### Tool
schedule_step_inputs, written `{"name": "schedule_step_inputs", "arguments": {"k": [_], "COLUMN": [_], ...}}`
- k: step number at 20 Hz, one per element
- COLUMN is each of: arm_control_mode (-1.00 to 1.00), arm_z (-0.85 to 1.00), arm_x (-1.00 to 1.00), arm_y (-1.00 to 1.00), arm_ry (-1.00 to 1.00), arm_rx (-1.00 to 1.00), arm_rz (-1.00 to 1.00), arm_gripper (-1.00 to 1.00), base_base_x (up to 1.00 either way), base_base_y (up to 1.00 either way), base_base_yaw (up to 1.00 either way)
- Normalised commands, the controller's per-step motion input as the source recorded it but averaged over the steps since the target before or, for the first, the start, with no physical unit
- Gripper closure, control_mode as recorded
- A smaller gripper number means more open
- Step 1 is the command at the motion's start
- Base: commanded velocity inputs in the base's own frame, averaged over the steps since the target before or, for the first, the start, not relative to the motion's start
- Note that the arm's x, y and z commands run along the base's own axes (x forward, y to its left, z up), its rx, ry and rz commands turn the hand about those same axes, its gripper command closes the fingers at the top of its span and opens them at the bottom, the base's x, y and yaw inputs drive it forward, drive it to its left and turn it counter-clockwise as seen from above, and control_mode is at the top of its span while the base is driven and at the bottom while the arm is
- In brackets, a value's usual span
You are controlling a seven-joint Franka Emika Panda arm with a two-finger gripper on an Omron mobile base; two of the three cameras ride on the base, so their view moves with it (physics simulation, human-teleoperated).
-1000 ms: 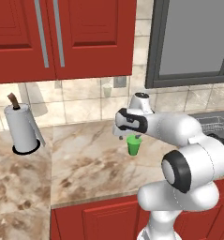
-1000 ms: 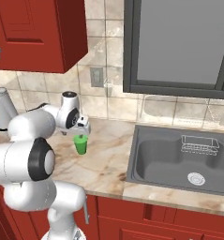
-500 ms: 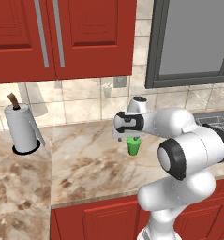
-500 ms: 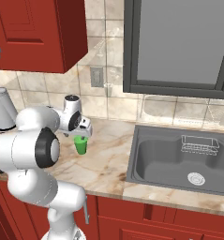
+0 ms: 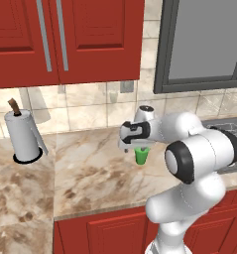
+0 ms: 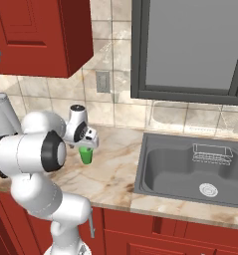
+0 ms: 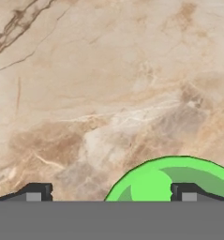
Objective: Place the pitcher and cup on the dining counter for serving.
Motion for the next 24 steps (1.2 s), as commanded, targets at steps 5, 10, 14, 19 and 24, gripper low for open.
{"name": "schedule_step_inputs", "arguments": {"k": [5, 10, 14, 19, 24], "arm_control_mode": [-1.00, -1.00, -1.00, -1.00, -1.00], "arm_z": [-0.21, -0.32, -0.11, 0.00, 0.02], "arm_x": [0.16, 0.05, 0.00, 0.00, -0.16], "arm_y": [0.00, 0.00, 0.00, 0.00, 0.00], "arm_ry": [0.00, 0.00, 0.00, 0.00, -0.05], "arm_rx": [-0.01, -0.05, -0.01, 0.00, 0.00], "arm_rz": [0.00, 0.00, 0.00, 0.00, 0.00], "arm_gripper": [-1.00, 1.00, 1.00, 1.00, 1.00], "base_base_x": [0.00, 0.00, 0.00, 0.00, 0.00], "base_base_y": [0.00, 0.00, 0.00, 0.00, 0.00], "base_base_yaw": [0.00, 0.00, 0.00, 0.00, 0.00]}}
